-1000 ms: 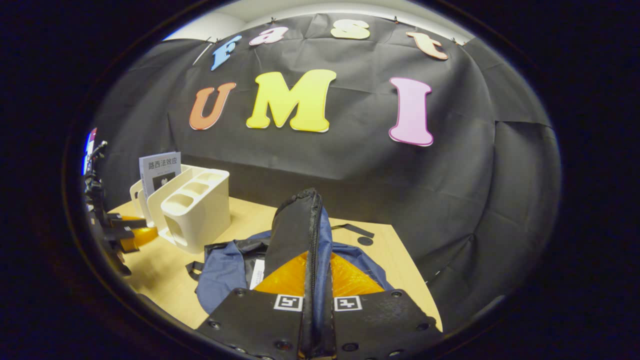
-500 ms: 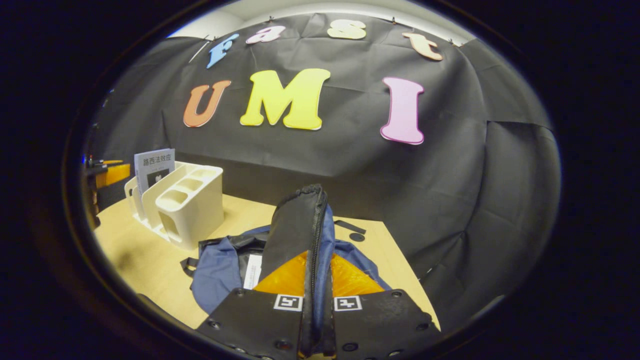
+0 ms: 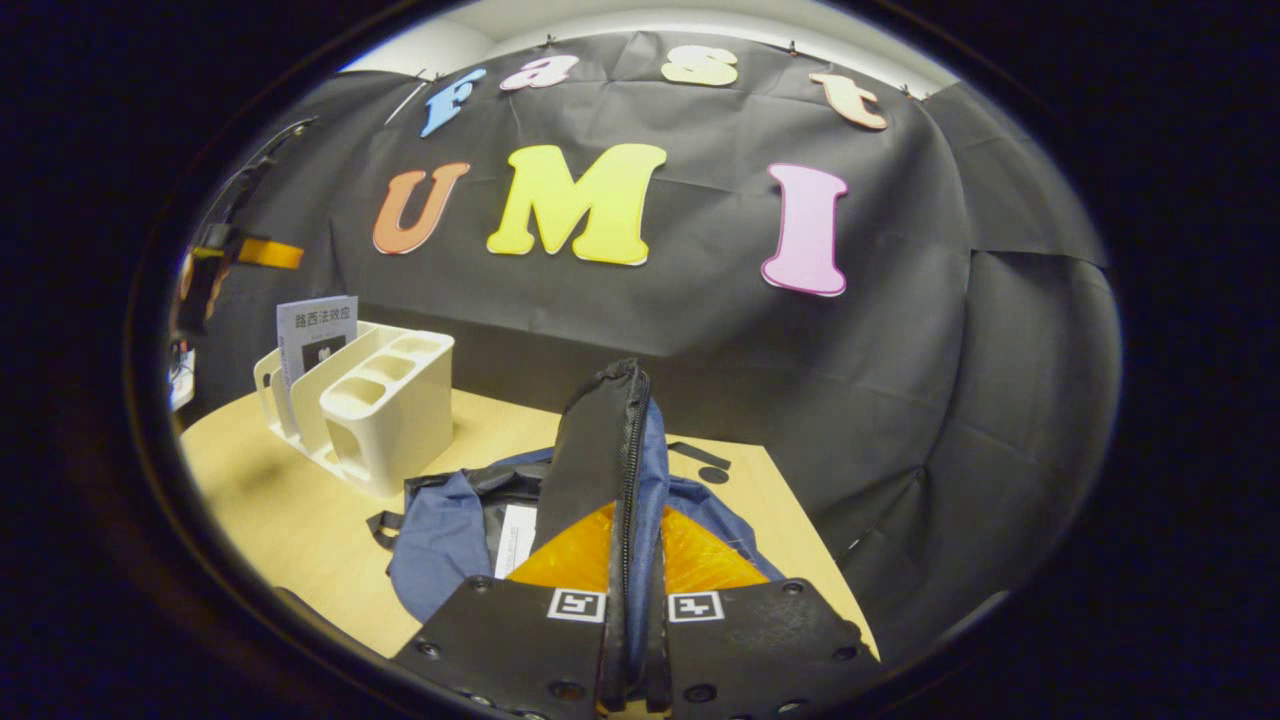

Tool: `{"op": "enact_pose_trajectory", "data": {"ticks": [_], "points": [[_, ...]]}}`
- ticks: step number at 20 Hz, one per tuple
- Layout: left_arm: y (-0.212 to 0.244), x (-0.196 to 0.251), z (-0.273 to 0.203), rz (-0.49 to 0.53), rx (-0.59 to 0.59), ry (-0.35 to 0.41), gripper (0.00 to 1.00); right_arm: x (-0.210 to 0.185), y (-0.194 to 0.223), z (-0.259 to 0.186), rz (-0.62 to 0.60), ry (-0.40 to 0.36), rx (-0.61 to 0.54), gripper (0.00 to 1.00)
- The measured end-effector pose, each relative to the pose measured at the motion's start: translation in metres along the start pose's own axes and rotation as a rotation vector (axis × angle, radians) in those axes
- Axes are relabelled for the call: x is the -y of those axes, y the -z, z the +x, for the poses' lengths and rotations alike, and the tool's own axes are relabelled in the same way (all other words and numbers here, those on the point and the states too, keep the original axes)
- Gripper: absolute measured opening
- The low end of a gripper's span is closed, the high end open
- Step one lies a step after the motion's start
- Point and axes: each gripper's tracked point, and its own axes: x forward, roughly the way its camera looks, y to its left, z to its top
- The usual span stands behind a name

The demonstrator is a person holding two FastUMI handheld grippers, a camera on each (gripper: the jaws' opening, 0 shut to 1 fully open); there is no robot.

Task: Open the schoolbag, grab two books from the bookshelf and put them into the schoolbag.

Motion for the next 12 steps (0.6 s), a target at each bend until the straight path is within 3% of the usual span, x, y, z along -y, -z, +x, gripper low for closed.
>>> {"op": "enact_pose_trajectory", "data": {"ticks": [4,9,12], "points": [[0.003,-0.010,0.036,0.002,-0.131,0.031,0.74,0.002,0.001,-0.002,0.013,-0.005,0.008,0.08],[0.037,-0.030,0.076,0.082,-0.303,-0.059,0.75,-0.001,0.003,0.001,0.010,-0.009,-0.005,0.08],[0.052,-0.023,0.093,0.125,-0.375,-0.043,0.71,-0.003,0.005,-0.001,-0.006,-0.010,-0.001,0.08]]}}
